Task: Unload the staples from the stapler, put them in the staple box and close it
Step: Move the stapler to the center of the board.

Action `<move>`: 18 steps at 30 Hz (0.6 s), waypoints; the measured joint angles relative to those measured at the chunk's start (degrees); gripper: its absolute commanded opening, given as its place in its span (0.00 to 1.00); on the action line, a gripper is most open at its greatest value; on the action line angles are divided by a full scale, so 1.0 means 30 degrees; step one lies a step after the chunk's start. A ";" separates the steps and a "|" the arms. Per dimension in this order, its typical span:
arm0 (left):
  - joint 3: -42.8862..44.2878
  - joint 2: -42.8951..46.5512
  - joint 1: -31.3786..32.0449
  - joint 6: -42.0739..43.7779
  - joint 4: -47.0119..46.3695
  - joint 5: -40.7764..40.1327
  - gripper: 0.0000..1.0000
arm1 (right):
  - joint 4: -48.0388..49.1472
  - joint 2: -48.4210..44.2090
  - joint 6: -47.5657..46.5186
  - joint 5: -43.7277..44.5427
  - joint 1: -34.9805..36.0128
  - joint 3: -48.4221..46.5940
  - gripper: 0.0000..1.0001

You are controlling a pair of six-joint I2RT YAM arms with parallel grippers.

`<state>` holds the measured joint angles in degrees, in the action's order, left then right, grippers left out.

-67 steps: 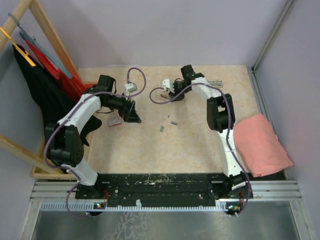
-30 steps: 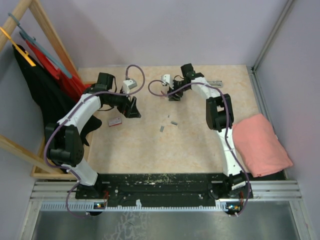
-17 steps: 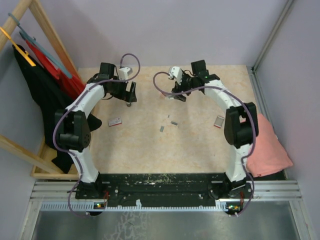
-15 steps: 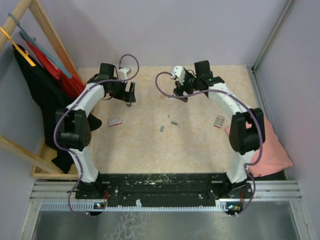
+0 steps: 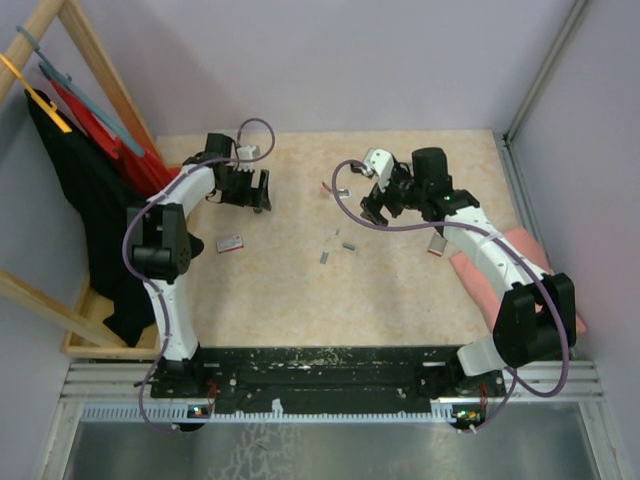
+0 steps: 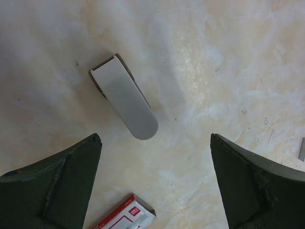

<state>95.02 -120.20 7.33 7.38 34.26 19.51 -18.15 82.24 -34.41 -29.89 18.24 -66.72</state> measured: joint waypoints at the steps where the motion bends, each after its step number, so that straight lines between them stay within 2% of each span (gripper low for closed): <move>1: 0.0000 -0.0109 0.0000 -0.0058 0.0051 0.0131 1.00 | -0.0029 0.0000 0.0124 -0.0044 0.0000 0.0036 0.90; 18: -0.0007 -0.0823 0.0270 -0.1464 -0.0015 0.3111 1.00 | 0.0401 0.0000 0.0692 -0.0546 0.0000 0.0838 0.92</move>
<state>95.00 -122.67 8.14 2.98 34.22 28.84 -16.95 82.24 -32.34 -31.53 18.24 -64.20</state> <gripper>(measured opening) 0.995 0.918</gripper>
